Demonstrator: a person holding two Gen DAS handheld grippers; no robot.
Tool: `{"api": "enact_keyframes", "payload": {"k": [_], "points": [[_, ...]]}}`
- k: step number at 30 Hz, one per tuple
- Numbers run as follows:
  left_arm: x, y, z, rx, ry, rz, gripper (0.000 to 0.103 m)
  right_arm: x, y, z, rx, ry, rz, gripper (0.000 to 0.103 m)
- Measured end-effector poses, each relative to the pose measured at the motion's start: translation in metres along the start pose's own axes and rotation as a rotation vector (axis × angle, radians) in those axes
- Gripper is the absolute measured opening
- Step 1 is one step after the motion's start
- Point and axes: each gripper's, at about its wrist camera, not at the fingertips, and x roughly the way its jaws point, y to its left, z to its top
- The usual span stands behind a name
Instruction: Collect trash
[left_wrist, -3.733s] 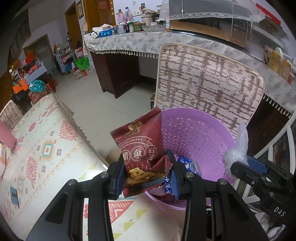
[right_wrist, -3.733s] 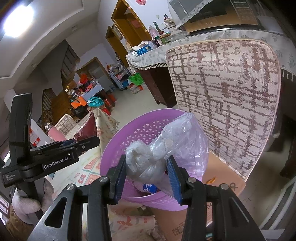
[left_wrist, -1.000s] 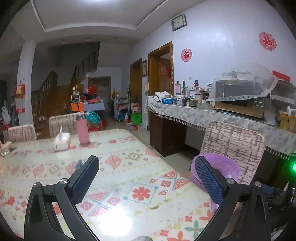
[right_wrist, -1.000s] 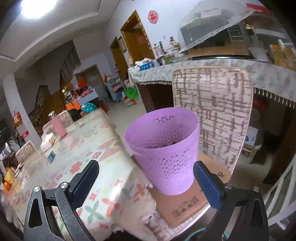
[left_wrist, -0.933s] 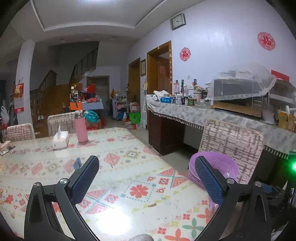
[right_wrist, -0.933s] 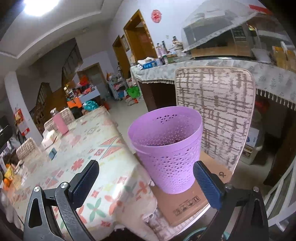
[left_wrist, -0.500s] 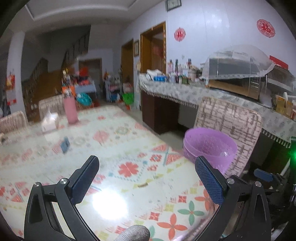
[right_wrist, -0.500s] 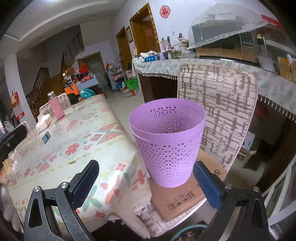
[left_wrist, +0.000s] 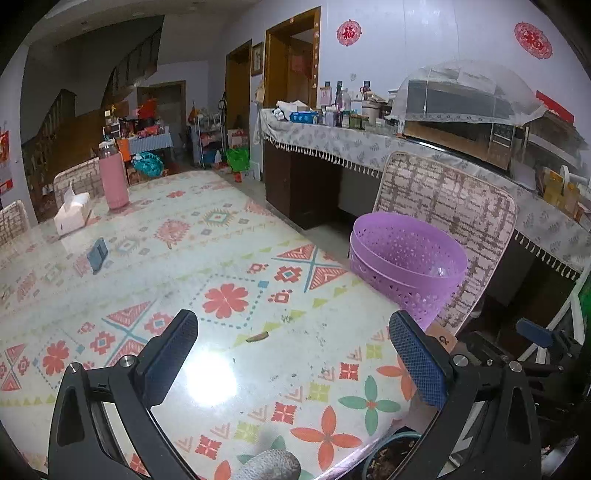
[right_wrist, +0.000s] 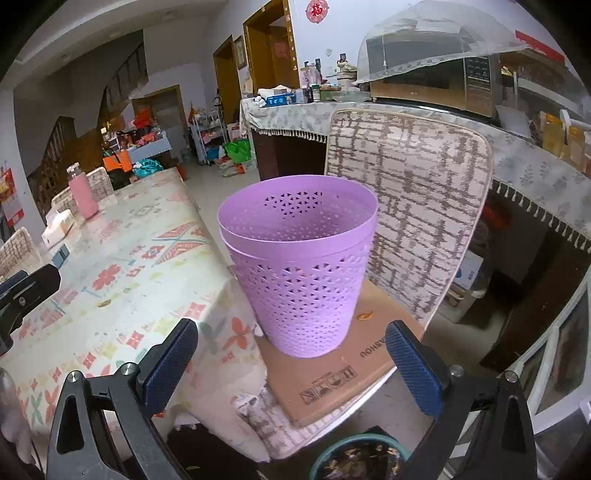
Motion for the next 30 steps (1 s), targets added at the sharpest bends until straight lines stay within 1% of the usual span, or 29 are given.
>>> {"api": "enact_keyframes", "payload": {"k": [5,19,30], "points": [[0.003,-0.002,-0.001,0.004,0.011,0.0,0.103,-0.001,-0.001,-0.002,-0.014,0.004,-0.024,0.103],[0.008,-0.002,-0.003,0.006,0.037,-0.001,0.103,0.004,0.006,-0.005,-0.023,0.029,-0.007,0.103],[0.013,-0.004,-0.007,0.025,0.055,-0.002,0.103,0.008,0.011,-0.009,-0.037,0.041,0.0,0.103]]}}
